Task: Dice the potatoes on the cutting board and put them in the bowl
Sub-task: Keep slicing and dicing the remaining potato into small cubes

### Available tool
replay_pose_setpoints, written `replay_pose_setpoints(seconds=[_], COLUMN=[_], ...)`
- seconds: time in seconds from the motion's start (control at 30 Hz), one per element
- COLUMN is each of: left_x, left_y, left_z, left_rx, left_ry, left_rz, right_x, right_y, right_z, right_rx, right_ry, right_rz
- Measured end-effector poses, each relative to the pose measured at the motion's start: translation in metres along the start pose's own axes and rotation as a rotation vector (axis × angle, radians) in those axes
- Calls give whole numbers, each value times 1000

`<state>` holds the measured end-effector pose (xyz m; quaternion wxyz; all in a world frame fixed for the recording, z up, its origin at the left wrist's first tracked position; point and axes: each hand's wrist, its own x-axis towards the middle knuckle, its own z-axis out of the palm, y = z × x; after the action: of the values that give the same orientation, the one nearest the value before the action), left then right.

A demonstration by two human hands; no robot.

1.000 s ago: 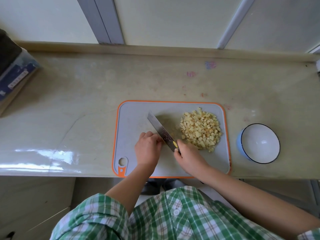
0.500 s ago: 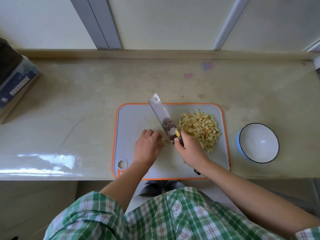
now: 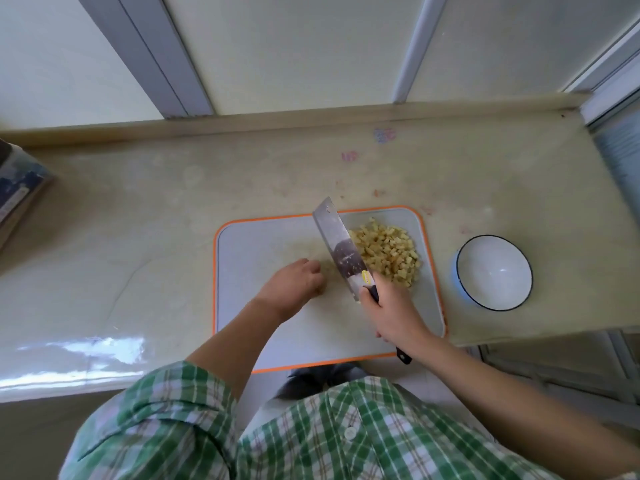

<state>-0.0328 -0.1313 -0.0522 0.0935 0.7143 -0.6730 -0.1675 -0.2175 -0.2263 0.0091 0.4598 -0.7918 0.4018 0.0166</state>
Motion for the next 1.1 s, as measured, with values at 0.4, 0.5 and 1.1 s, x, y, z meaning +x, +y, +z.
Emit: replay_pose_setpoints(seconds=[0.4, 0.5, 1.1], left_x=[-22, -27, -36], left_y=[42, 39, 26], left_z=[16, 15, 19], left_rx=[-357, -380, -181], left_ry=[268, 300, 305], left_rz=[-694, -666, -544], right_x=[3, 2, -4], right_y=[-12, -12, -9], right_z=[16, 17, 27], right_rx=[-173, -174, -145], right_ry=[-42, -57, -21], right_rz=[-16, 7, 48])
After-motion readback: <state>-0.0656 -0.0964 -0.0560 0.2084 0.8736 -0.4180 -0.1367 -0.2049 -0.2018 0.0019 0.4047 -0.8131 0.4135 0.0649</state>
